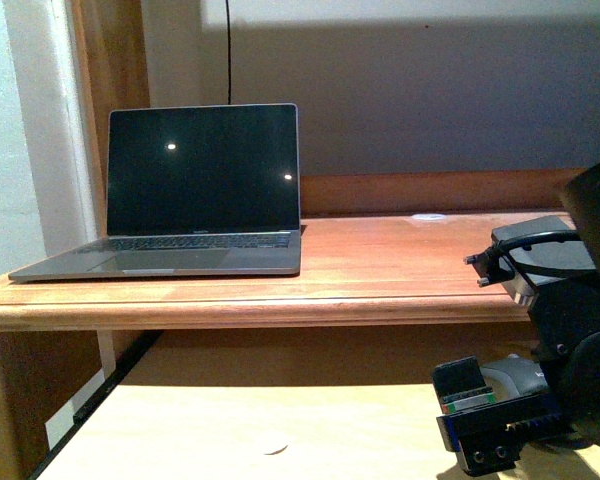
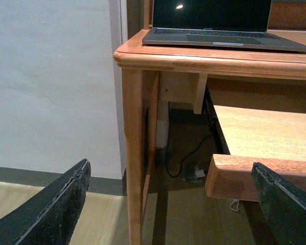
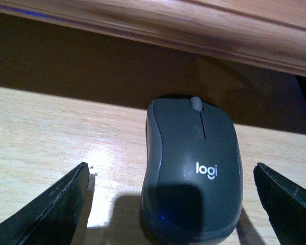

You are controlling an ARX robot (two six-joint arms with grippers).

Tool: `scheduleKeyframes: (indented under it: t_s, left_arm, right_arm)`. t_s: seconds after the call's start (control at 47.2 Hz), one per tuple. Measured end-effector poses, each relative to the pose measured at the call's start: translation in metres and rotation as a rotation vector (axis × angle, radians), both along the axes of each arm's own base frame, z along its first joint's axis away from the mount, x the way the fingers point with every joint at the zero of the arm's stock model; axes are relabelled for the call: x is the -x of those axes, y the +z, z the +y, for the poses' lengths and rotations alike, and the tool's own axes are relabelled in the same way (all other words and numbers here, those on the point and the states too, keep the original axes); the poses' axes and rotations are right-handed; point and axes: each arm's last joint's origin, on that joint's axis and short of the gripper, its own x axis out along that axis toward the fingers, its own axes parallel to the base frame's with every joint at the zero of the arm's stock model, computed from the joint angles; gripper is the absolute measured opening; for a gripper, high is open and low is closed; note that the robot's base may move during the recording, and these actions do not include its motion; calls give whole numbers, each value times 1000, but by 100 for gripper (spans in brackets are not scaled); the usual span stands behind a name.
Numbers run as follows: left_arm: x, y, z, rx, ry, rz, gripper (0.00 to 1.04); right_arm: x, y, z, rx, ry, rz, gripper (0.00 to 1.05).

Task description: Place mouse

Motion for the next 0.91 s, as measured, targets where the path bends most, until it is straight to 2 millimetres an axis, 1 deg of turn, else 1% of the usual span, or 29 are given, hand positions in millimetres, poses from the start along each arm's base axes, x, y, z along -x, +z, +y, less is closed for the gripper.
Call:
scheduleKeyframes:
  t_s: [0.339, 0.381, 0.402, 0.445, 0.466, 0.529, 0.55, 0.614, 0.656, 0.783, 0.91]
  left_arm:
    - [0, 0, 0, 0, 0, 0, 97]
    - [0, 0, 0, 0, 0, 0, 97]
    - [0, 0, 0, 0, 0, 0, 97]
    - [0, 0, 0, 0, 0, 0, 97]
    - [0, 0, 0, 0, 0, 0, 97]
    - [0, 0, 0, 0, 0, 0, 97]
    - [0, 0, 0, 0, 0, 0, 97]
    - [0, 0, 0, 0, 0, 0, 97]
    - [0, 0, 0, 0, 0, 0, 97]
    - [0, 0, 0, 0, 0, 0, 97]
    - [0, 0, 0, 0, 0, 0, 97]
  right_arm:
    - [-25, -8, 1, 11, -46, 39, 97]
    - [-27, -8, 0, 4, -54, 40, 94]
    - [-28, -8, -1, -2, -58, 41, 89]
    - [-29, -8, -2, -9, -63, 44, 82]
    - [-29, -8, -3, -10, -63, 44, 81]
    - [-30, -7, -5, -21, -62, 44, 71]
    - [-30, -7, -5, -22, -61, 45, 69]
    - [-29, -4, -8, -37, -56, 45, 60]
    - [-27, -3, -10, -44, -51, 45, 57]
    - [-17, 5, -18, -69, -37, 39, 56]
    - [2, 23, -30, -100, -16, 14, 56]
